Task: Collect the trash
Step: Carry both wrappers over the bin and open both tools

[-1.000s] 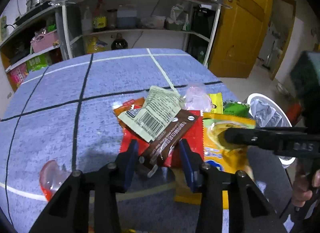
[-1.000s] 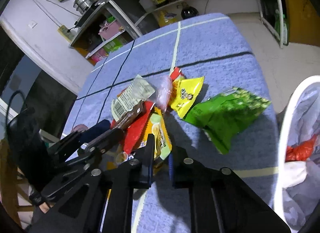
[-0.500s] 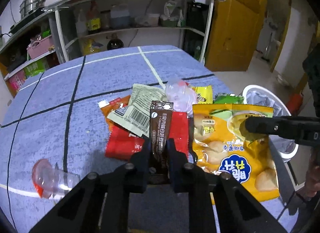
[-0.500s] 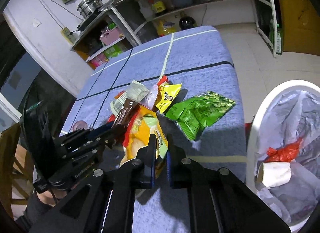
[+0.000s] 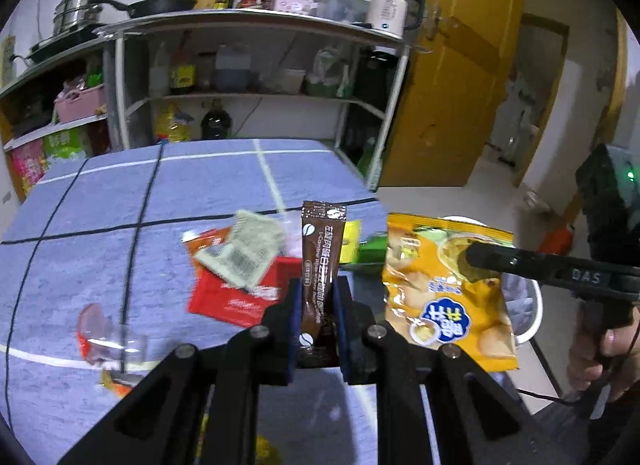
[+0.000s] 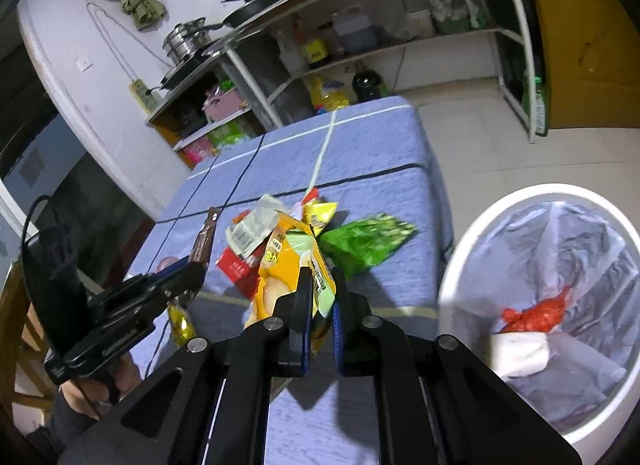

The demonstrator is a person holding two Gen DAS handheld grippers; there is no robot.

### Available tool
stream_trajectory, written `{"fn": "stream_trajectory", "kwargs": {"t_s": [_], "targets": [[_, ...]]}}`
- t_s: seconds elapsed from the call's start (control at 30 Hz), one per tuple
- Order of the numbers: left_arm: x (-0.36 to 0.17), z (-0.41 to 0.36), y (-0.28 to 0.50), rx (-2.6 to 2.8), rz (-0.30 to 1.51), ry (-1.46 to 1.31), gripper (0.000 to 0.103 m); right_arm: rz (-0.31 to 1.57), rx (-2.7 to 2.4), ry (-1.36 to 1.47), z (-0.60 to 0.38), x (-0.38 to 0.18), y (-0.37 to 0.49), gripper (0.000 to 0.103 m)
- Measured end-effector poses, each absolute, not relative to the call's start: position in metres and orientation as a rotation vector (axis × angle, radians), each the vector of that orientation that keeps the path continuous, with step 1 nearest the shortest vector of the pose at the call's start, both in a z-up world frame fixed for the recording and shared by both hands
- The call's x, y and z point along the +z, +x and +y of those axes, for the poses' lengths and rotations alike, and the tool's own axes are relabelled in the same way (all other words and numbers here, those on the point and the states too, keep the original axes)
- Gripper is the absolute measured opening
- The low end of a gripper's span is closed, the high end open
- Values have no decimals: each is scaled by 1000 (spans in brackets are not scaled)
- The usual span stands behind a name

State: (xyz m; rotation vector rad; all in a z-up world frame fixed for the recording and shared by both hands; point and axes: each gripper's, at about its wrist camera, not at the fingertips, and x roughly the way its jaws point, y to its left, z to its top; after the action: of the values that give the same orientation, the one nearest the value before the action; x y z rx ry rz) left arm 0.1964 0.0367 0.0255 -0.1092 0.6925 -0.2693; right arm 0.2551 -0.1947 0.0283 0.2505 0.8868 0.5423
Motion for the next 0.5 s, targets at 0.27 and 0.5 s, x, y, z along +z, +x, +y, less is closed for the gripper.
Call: {"fn": "stream_trajectory", "kwargs": {"t_s": [0.27,0.5], "targets": [[32,-20,205,-373,691,-105,16,830,419,259,-251,38,245,9],[22,-87,216,-463,737,-57,16,811,251,264,-317,33,234,9]]}}
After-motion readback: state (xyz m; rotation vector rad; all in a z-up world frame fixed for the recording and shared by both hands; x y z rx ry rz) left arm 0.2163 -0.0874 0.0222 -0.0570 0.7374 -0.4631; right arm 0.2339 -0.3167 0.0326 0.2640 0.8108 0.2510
